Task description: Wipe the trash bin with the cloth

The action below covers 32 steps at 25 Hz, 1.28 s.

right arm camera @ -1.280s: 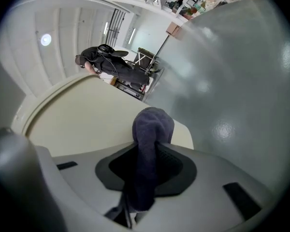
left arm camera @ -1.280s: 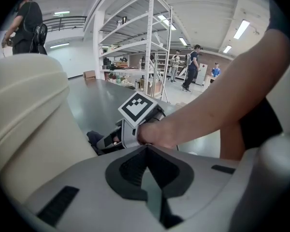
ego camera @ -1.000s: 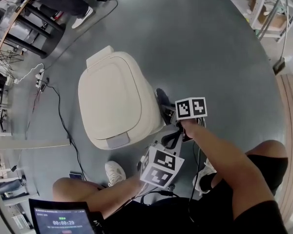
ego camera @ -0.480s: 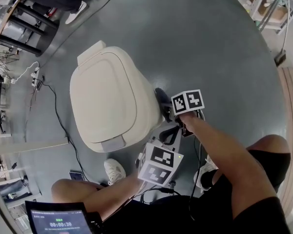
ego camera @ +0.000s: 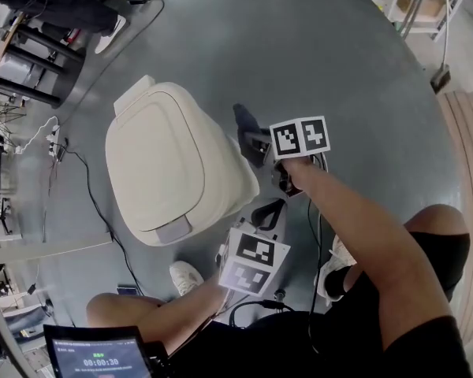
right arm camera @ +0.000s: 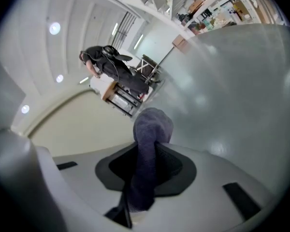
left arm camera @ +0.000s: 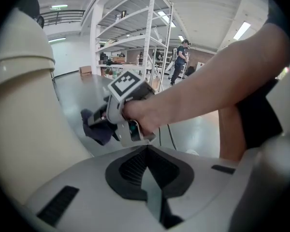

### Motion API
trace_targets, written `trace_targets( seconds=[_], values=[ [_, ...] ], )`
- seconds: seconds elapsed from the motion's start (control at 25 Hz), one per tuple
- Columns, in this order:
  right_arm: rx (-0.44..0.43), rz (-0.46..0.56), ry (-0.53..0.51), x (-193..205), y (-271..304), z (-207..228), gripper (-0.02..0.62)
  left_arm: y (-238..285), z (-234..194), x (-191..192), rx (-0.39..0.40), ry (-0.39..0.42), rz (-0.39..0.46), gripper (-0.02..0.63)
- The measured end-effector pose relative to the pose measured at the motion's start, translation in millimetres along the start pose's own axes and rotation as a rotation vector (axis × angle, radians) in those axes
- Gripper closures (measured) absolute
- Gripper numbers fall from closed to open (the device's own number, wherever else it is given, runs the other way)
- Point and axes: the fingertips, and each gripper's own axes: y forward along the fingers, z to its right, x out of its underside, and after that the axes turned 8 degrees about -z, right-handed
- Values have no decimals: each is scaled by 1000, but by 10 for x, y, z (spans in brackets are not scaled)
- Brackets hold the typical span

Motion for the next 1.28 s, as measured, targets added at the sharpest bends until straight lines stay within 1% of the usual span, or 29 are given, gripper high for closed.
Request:
trace_targets(
  seconds=[0.04, 0.12, 0.2, 0.28, 0.36, 0.48, 0.6, 0.72, 0.92, 1.04, 1.28],
  values=[
    [-15, 34, -24, -145, -66, -100, 506, -20, 31, -17, 4, 2, 4, 609],
    [-51, 61, -119, -359, -146, -356, 506, -53, 68, -35, 6, 7, 12, 609],
    [-127, 67, -191, -504, -197, -663, 506, -85, 83, -49, 3, 13, 17, 609],
    [-231, 89, -198, -625, -279, -939, 506, -105, 101, -68, 1, 18, 21, 609],
    [-309, 121, -171, -717, -358, -1110, 506, -116, 113, -70, 1, 20, 24, 609],
    [-350, 129, -140, -735, -372, -1168, 507, -124, 113, -56, 1, 20, 24, 609],
    [-351, 99, -125, -669, -278, -1107, 506, -119, 93, -52, -1, 13, 24, 608],
    [-332, 59, -121, -583, -149, -1012, 507, -109, 97, -29, 4, 6, 18, 609],
    [-271, 25, -92, -461, 55, -755, 506, -32, 81, 193, 25, 5, -24, 609],
    [-224, -10, -89, -347, 162, -548, 506, -9, 70, 231, 34, -25, -47, 609],
    [-187, -33, -41, -163, 392, -213, 506, 95, 50, 292, 53, -50, -73, 607]
  ],
)
